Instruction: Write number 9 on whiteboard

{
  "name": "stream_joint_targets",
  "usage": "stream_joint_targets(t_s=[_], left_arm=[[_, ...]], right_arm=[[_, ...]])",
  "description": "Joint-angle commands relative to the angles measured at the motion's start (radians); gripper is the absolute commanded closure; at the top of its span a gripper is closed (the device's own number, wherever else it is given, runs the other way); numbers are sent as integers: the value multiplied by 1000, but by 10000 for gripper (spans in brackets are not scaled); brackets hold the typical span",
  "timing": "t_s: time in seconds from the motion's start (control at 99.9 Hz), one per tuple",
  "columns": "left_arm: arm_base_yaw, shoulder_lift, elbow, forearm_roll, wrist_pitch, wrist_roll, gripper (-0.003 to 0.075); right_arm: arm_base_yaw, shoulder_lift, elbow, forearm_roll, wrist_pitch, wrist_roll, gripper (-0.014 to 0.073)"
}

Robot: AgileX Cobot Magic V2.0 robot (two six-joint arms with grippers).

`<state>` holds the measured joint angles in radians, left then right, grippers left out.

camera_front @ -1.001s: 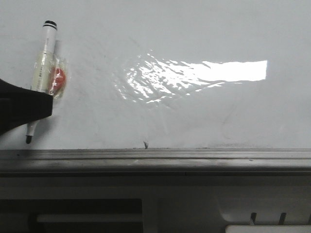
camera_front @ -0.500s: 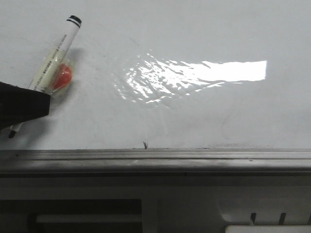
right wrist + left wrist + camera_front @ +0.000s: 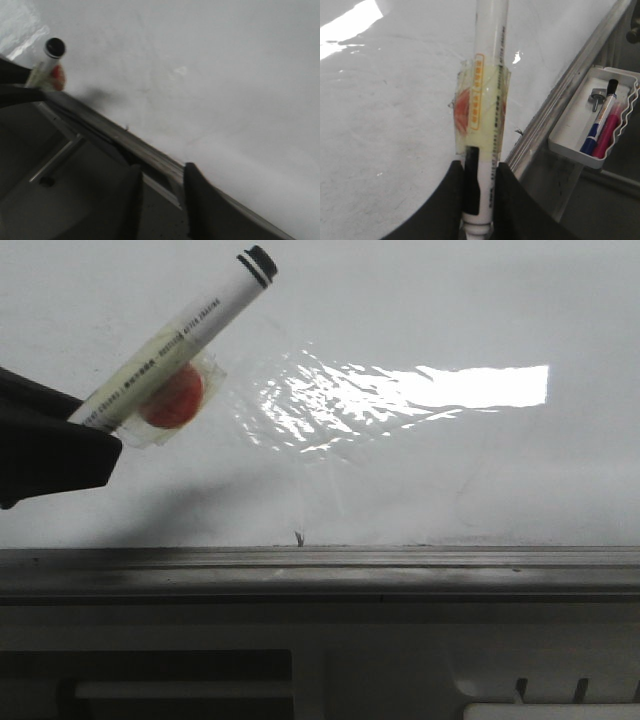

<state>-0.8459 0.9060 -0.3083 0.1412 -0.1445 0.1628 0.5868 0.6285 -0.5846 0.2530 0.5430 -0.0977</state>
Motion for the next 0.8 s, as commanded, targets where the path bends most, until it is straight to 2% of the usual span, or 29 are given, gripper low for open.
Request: stream_joint_targets(t_s=[0.0,0.03,0.07,0.25,0.79], left_arm=[[-6,-4,-35,92,-83,-6,740],[-6,-4,-35,115,-96,-6,740],[-6,-4,-35,147,-120,-6,740],[-6,-4,-35,242,-185,-6,740],[-6,-4,-35,249,-185,-6,740]], right_arm=[[83,70,-71,21,-87,-16,214],[112,95,-83,21,-96,-16,153],[152,120,-99,21,-109,-16,132],[257,239,-147,12,-205,-16,197],[292,478,-312,12,-229,-16,208]])
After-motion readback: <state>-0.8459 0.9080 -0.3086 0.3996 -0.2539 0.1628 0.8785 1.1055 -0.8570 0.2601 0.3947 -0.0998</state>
